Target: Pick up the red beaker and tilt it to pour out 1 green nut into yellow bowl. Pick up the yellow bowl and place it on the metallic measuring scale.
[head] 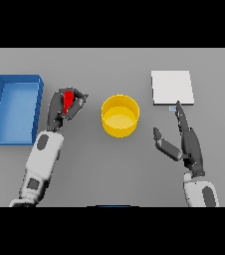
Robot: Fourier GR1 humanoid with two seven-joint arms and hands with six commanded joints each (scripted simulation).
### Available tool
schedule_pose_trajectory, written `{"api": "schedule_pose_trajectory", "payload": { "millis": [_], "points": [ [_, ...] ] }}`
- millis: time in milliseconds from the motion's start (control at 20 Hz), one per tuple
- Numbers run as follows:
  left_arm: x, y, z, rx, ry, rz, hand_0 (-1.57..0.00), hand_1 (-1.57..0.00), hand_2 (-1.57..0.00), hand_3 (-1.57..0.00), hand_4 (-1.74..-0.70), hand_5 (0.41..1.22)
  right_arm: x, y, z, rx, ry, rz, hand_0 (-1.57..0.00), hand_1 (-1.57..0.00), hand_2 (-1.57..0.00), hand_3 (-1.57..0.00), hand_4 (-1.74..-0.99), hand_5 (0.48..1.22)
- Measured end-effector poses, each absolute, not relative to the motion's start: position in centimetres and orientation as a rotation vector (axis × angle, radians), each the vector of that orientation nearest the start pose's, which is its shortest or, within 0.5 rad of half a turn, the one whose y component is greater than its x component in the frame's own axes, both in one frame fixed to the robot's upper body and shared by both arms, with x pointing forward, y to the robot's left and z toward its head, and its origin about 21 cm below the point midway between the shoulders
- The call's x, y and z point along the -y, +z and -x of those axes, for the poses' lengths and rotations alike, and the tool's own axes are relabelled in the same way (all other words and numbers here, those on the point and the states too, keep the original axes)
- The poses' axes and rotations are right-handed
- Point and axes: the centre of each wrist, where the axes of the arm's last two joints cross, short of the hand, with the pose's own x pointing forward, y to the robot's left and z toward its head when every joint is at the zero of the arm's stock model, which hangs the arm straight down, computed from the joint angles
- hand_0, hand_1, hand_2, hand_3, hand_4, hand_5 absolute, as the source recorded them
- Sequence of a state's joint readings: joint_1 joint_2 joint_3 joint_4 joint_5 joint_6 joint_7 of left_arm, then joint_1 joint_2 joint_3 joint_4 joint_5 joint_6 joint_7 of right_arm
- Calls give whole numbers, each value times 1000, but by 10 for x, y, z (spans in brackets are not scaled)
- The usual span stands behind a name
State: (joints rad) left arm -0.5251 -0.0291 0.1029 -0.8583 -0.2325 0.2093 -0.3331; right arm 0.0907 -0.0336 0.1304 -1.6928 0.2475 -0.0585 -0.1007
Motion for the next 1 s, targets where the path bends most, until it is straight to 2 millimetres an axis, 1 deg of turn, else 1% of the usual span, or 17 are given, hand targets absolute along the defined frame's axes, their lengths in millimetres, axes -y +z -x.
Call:
{"api": "schedule_pose_trajectory", "payload": {
  "millis": [50,100,150,200,300,350,400,500,550,650,700,800,850,900,950,1000],
  "points": [
    [-177,-29,-362,1700,-193,-209,-1485,-1488,-1488,-1451,-1697,1127,211,6,-221,1726,255,173,1,1,1,1,-1175,667],
    [-178,-29,-360,1719,-201,-206,-1502,-1505,-1504,-1475,-1706,1126,211,5,-221,1734,254,185,1,1,1,1,-1160,664],
    [-179,-24,-362,1736,-209,-210,-1516,-1518,-1518,-1494,-1713,1125,215,6,-222,1733,256,198,1,1,1,1,-1141,660],
    [-181,-14,-367,1747,-228,-220,-1527,-1529,-1528,-1509,-1718,1126,212,2,-221,1725,272,204,1,1,1,1,-1127,659],
    [-185,3,-371,1781,-304,-243,-1543,-1544,-1544,-1532,-1726,1130,214,5,-221,1735,283,222,1,1,1,1,-1108,656],
    [-184,11,-375,1771,-359,-270,-1549,-1549,-1549,-1539,-1729,1134,213,4,-223,1735,289,225,1,1,1,1,-1103,656],
    [-187,17,-374,1782,-434,-293,-1553,-1554,-1554,-1546,-1732,1137,217,5,-223,1738,288,237,1,1,1,1,-1101,658],
    [-181,32,-379,1783,-646,-374,-1559,-1560,-1560,-1555,-1735,1136,216,5,-221,1739,293,235,1,1,1,1,-1092,661],
    [-178,37,-379,1773,-722,-399,-1559,-1560,-1560,-1555,-1735,1132,215,6,-222,1743,298,236,1,1,1,1,-1092,663],
    [-173,44,-379,1754,-808,-424,-1559,-1560,-1560,-1555,-1735,1123,216,10,-221,1758,292,232,1,1,1,1,-1092,668],
    [-171,46,-379,1747,-833,-431,-1559,-1560,-1560,-1555,-1735,1128,213,7,-219,1748,299,217,1,1,1,1,-1092,665],
    [-163,50,-379,1733,-865,-438,-1562,-1562,-1562,-1558,-1736,1144,211,7,-221,1727,297,230,1,1,1,1,-1096,666],
    [-164,57,-382,1721,-930,-473,-1564,-1564,-1564,-1561,-1737,1149,213,7,-221,1730,297,233,1,1,1,1,-1096,670],
    [-160,63,-386,1697,-996,-517,-1565,-1565,-1565,-1563,-1738,1152,212,6,-217,1746,302,220,1,1,1,1,-1086,679],
    [-155,72,-390,1690,-1097,-557,-1566,-1566,-1566,-1564,-1739,1153,211,9,-220,1743,301,211,1,1,1,1,-1069,685],
    [-152,78,-393,1675,-1191,-595,-1567,-1567,-1567,-1566,-1739,1166,210,10,-219,1748,307,204,1,1,1,1,-1062,690]
  ]
}}
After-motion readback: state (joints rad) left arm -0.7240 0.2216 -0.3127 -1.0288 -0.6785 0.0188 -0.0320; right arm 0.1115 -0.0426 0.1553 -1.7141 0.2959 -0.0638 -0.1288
